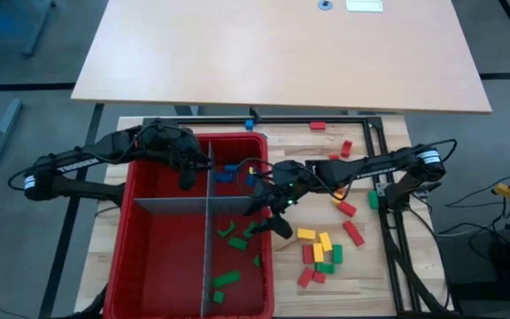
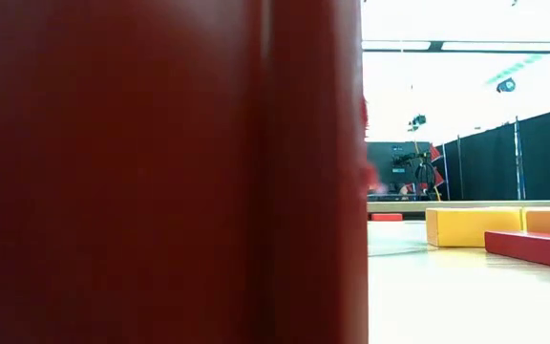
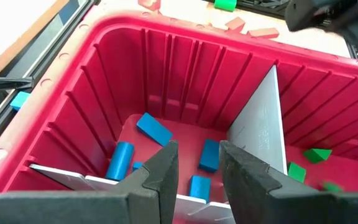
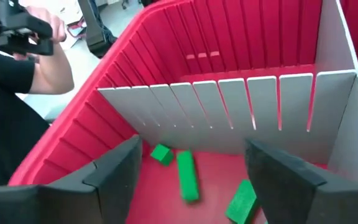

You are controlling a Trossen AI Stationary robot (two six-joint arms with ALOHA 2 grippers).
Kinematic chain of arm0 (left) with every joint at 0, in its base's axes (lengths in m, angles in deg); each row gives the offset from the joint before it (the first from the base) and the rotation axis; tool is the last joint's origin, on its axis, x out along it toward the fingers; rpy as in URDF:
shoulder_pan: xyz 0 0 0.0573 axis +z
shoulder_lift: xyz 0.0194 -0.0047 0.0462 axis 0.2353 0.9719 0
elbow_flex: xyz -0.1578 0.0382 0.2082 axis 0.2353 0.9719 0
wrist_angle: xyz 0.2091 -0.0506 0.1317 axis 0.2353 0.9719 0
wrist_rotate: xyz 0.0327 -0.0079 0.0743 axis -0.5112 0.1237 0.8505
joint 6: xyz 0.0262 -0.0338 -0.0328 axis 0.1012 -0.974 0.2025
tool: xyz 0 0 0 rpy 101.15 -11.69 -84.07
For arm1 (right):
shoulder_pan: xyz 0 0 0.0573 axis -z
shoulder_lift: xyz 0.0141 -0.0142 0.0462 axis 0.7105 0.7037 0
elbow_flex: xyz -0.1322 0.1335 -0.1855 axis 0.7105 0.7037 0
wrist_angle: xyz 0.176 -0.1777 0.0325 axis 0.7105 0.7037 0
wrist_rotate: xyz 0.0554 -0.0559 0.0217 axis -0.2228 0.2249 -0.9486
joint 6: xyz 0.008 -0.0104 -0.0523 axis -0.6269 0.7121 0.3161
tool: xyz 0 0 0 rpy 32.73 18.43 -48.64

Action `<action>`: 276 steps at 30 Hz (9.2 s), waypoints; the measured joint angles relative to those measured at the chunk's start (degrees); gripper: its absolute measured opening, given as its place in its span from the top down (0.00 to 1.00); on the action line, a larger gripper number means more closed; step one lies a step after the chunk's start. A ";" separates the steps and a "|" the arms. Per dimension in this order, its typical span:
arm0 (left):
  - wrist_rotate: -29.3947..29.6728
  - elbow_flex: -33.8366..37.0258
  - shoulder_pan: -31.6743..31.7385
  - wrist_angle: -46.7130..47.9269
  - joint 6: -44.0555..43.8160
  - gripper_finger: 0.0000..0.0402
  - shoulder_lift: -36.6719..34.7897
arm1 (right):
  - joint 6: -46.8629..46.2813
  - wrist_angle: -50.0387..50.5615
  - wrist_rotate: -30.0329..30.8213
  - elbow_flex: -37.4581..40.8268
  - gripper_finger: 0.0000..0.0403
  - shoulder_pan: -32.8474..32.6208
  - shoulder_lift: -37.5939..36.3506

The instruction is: Sort blocks

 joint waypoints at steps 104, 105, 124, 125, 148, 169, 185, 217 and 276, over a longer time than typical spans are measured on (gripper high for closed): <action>0.00 0.79 0.00 -0.94 0.44 0.74 0.02 | -28.51 74.96 15.48 36.43 1.00 27.40 3.78; 0.00 0.79 0.00 -0.96 0.44 0.74 0.00 | -28.18 74.92 15.32 36.43 1.00 27.82 4.31; 0.00 0.90 0.00 -0.26 1.25 0.74 0.00 | -25.74 65.67 12.83 36.49 1.00 29.18 4.31; 0.00 0.90 -0.02 0.03 1.25 0.74 0.00 | -25.75 65.50 12.74 36.66 1.00 29.18 4.31; 0.00 0.90 -0.01 0.27 1.88 0.74 0.00 | -23.89 51.26 1.65 38.26 1.00 25.36 1.52; 0.00 0.90 -0.01 0.24 1.88 0.74 0.01 | -30.02 57.54 7.31 38.18 1.00 25.42 -7.51; 0.00 0.90 -0.02 -0.20 1.88 0.74 0.00 | -29.44 67.97 6.79 38.28 1.00 25.44 -0.88; 0.00 0.90 0.00 -0.52 2.35 0.74 0.02 | -17.33 59.30 2.52 38.33 1.00 26.53 0.35; 0.04 4.52 -0.02 -4.02 3.59 0.74 0.00 | -29.69 35.56 -15.25 54.50 1.00 15.04 -32.18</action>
